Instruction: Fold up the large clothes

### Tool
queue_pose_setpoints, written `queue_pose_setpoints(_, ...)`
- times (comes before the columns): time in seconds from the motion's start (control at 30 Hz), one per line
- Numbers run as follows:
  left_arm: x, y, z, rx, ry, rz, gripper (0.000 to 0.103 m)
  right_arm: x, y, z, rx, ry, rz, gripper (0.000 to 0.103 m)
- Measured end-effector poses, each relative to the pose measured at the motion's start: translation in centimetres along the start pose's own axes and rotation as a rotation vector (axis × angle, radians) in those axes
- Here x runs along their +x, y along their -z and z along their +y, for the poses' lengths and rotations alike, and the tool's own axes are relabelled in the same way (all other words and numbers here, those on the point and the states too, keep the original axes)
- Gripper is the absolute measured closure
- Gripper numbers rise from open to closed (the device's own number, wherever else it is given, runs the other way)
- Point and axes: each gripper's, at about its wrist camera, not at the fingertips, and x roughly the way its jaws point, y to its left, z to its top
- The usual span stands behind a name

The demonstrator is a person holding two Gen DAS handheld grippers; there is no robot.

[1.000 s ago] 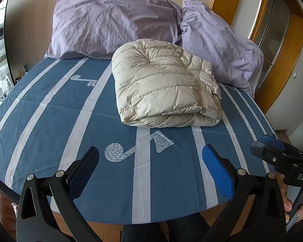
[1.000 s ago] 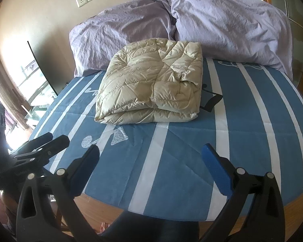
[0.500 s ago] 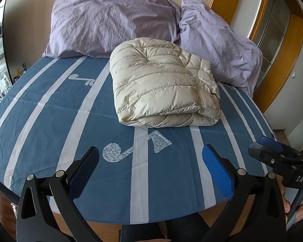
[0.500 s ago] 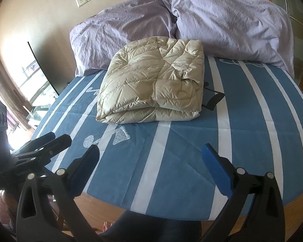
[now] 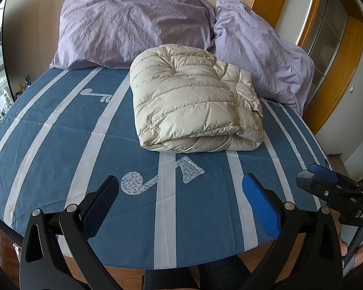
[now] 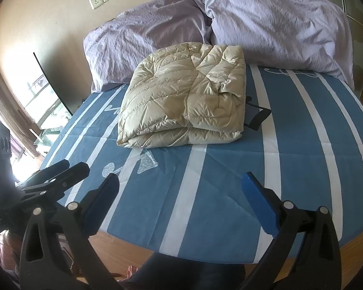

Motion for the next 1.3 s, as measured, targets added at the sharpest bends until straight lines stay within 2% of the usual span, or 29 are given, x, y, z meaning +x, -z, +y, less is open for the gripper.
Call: queue_pose_setpoints(1.3, 1.0, 0.0, 0.2, 0.008, 0.003, 0.016, 0.001, 1.3, 0.4, -0.1, 0.025, -0.017, 0.022, 0.002)
